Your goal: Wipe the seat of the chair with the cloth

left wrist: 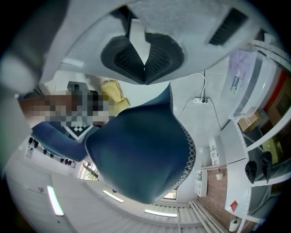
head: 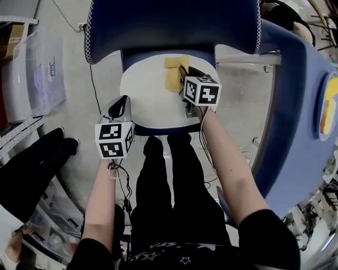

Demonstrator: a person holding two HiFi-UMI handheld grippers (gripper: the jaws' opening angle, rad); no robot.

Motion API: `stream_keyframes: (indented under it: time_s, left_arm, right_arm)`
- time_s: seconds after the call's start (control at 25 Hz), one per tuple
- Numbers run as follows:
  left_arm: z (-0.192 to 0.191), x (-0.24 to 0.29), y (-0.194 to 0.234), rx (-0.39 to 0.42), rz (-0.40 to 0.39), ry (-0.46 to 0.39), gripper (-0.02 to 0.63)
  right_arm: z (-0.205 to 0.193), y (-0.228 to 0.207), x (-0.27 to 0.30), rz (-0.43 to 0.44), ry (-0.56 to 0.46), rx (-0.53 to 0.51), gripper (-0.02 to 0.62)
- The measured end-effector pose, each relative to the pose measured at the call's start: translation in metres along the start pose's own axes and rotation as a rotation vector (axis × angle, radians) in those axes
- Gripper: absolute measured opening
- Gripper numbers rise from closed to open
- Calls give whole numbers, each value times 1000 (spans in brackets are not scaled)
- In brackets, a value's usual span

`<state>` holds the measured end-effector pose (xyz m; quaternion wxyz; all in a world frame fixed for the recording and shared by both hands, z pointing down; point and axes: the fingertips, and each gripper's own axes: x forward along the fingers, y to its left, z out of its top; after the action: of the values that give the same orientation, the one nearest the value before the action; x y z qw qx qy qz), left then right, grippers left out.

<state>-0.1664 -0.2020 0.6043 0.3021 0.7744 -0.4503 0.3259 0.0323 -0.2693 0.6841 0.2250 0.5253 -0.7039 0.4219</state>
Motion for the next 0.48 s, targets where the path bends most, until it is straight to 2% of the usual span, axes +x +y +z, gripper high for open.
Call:
stream_keyframes:
  time_s: [0.24,0.48]
  left_arm:
    - [7,15,-33,37,-47,15,20]
    - [7,24,-57,63,-81,32,20]
  right_arm:
    - [5,-68,-30,-101,-55,88,44]
    - [-18,-131,-65,-210,-64,180,44]
